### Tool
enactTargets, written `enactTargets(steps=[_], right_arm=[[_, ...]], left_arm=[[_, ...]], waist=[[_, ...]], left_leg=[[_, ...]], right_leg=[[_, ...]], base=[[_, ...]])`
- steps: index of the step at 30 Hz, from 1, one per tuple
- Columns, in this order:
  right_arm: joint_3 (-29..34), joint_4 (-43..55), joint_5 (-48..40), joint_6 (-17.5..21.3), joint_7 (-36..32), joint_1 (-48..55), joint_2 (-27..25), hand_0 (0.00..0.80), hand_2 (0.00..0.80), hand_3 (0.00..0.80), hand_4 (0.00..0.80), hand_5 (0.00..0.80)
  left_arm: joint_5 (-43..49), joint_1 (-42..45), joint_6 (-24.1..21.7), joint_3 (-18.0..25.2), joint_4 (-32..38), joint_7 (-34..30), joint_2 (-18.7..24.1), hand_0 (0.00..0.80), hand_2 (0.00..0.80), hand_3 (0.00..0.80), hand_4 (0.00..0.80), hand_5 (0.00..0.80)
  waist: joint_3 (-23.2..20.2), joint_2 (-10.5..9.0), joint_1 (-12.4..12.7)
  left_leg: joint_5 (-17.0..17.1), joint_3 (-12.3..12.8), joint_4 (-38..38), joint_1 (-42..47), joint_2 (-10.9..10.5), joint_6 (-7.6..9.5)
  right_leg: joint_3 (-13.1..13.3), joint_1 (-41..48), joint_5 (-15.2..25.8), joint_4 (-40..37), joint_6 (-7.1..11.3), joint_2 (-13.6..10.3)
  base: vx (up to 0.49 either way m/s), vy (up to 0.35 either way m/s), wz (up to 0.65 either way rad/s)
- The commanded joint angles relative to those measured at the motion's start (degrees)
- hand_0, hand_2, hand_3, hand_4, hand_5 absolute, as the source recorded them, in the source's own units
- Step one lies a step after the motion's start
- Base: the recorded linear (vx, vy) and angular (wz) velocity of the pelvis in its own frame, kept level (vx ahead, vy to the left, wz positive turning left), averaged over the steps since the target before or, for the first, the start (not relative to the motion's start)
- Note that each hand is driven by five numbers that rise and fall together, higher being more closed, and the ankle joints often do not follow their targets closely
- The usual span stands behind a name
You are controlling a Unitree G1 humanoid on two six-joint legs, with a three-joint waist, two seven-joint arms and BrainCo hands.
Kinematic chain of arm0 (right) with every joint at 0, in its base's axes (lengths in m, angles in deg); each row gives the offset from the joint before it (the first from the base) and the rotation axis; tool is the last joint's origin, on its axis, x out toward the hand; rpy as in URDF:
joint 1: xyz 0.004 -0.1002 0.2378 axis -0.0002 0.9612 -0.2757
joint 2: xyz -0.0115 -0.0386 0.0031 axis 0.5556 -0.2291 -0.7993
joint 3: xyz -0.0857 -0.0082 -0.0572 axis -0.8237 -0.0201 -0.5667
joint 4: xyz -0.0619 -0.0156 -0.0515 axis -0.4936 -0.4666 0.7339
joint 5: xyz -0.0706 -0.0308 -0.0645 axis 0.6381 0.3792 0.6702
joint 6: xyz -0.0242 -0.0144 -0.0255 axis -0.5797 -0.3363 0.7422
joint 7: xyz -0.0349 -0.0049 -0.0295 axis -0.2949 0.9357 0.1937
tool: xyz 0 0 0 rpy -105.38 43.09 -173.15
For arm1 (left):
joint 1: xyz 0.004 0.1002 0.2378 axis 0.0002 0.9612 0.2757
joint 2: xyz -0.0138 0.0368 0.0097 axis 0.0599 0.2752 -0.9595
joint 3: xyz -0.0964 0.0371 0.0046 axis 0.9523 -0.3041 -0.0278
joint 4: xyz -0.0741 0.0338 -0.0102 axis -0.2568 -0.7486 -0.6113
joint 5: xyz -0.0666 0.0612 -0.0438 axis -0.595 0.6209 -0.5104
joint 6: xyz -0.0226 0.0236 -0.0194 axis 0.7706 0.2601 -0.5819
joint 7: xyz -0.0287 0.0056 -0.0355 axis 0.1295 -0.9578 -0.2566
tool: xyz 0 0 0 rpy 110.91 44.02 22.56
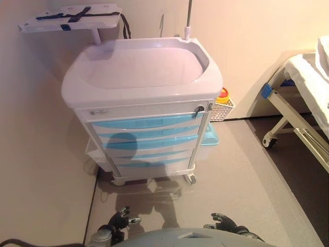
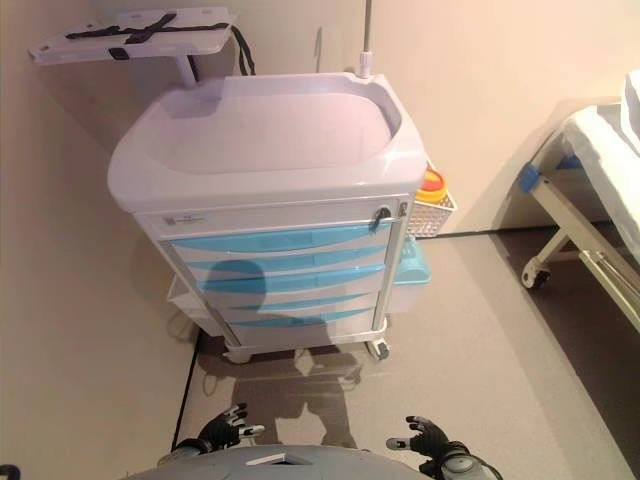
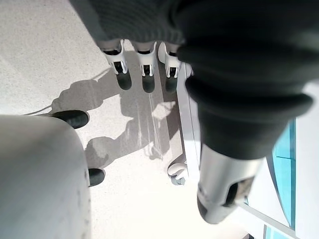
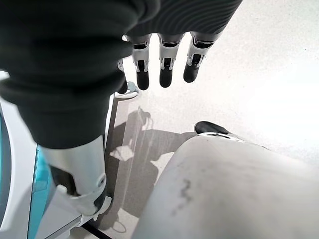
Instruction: Open the drawer and pick up the medicine
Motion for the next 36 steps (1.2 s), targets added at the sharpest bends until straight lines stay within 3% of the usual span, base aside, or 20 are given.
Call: enactTargets(steps=[1,26,30,36], right_arm=[[-0.4,-3.7,-0.2,0.9,-0.8,-2.5,1.8,0.0,0.0,0.0,0.0,0.0],[0.0,-2.8,-0.4,2.2,0.2,-2.7,0.5,0.0,0.0,0.0,0.0,0.0],[-0.5,-2.1,-2.4,1.9,0.9,-3.7,-0.3,0.0,0.0,0.0,0.0,0.0],[-1.5,-0.4,-4.7,3.1,2.8,-7.3,-1.2,0.0,0.0,0.0,0.0,0.0]], left_arm=[[1.1,-2.6,-2.0,1.3,-4.4,-0.3,-2.2,0.0,0.0,0.0,0.0,0.0],[0.4,-2.2,-3.5,2.2,-3.8,0.7,-0.6,0.0,0.0,0.0,0.0,0.0],[-1.5,-3.7,-4.7,1.6,-2.8,0.7,0.3,0.0,0.0,0.0,0.0,0.0],[-5.6,-9.3,-7.4,0.3,0.0,1.2,1.7,0.0,0.0,0.0,0.0,0.0]], waist=[[0.9,-0.88,0.9],[3.7,-1.54,1.4],[6.5,-1.5,1.4],[14.9,-1.39,1.3]], left_leg=[[-2.0,1.5,0.3,-1.3,-2.7,1.33],[-3.2,0.6,3.1,-2.7,-3.9,2.88],[-3.9,0.3,7.6,-7.0,-4.1,3.33],[-3.4,0.9,15.6,-19.0,-3.9,3.99]], right_leg=[[-0.8,1.5,-0.6,1.6,4.11,-2.4],[0.6,-1.1,-2.4,6.3,3.72,-2.7],[1.1,-5.5,-3.2,10.8,3.23,-3.0],[1.5,-17.8,-3.3,19.2,2.87,-3.7]], base=[[0.0,0.0,0.0],[0.033,0.009,0.0],[-0.038,0.002,-0.01],[-0.203,-0.005,0.02]])
